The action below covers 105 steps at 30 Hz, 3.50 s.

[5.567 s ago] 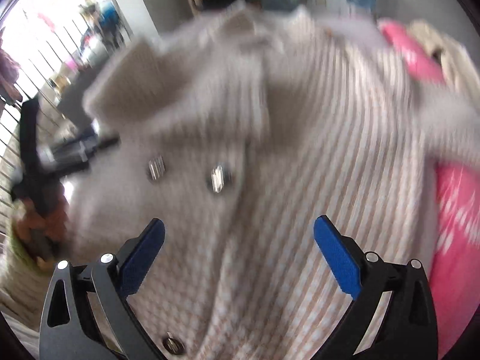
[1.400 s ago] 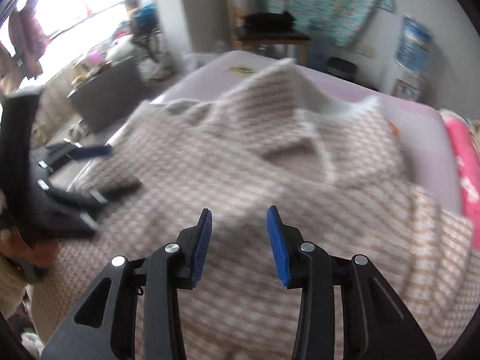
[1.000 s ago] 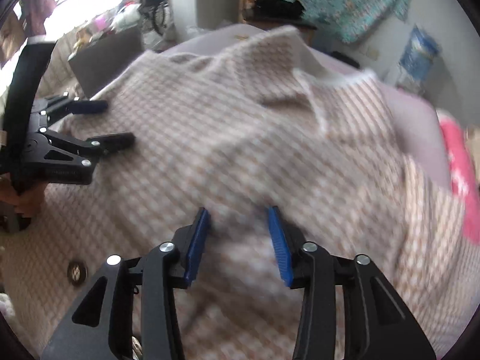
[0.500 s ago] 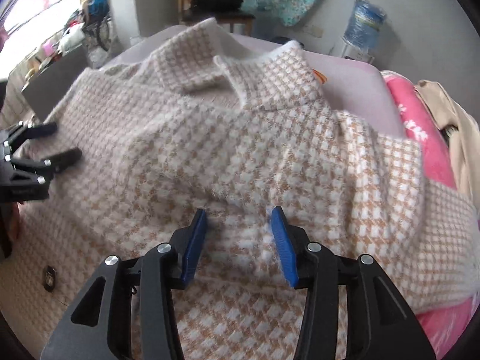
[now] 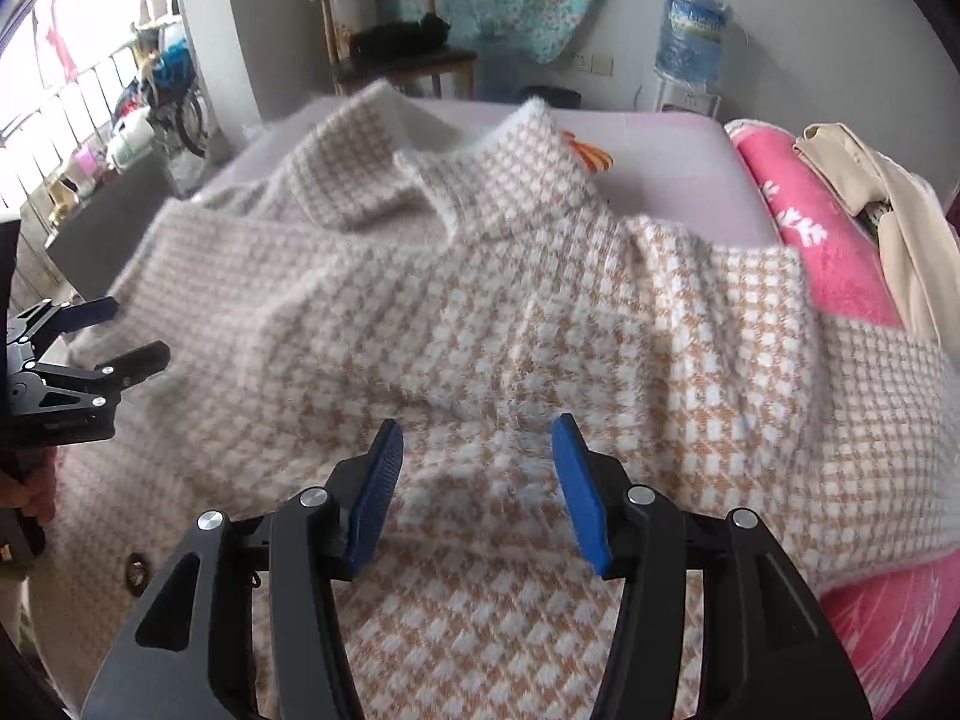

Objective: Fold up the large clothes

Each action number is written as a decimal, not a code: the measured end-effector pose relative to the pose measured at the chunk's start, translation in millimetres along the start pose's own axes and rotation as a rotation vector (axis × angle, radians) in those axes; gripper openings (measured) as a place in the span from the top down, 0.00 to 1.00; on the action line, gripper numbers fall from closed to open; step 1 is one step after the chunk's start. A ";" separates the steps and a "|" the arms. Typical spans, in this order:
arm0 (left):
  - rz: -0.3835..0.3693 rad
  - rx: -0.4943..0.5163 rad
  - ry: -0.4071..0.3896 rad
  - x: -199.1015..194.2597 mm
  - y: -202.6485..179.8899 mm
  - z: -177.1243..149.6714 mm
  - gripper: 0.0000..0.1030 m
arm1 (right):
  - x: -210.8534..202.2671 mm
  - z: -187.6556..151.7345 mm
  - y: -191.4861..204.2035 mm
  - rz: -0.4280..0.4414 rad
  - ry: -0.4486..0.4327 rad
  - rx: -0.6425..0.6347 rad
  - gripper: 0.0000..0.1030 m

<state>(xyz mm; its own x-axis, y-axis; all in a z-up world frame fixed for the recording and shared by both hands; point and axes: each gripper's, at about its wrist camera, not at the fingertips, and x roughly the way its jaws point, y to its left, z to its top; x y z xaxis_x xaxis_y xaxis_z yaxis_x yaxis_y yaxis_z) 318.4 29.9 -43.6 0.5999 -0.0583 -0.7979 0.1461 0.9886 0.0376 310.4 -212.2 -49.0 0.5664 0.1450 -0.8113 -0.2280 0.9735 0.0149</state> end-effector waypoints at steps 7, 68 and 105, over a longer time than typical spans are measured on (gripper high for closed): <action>-0.019 -0.010 0.028 4.6 -28.3 13.4 0.08 | 20.7 -11.1 3.1 -0.019 0.047 -0.041 0.45; 0.007 -0.063 0.010 23.5 -29.2 -9.2 0.06 | -149.1 -59.9 -389.7 -0.397 -0.167 0.959 0.77; -0.388 -0.101 -0.151 -55.7 28.0 2.6 0.08 | -74.8 56.9 9.8 0.187 -0.078 0.074 0.49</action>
<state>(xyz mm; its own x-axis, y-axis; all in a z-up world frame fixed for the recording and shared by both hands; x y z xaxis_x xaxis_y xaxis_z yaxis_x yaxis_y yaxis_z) 291.1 60.5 3.4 0.6249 -0.4410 -0.6442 0.3102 0.8975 -0.3135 310.9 -203.5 45.1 0.5799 0.3352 -0.7425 -0.2781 0.9381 0.2064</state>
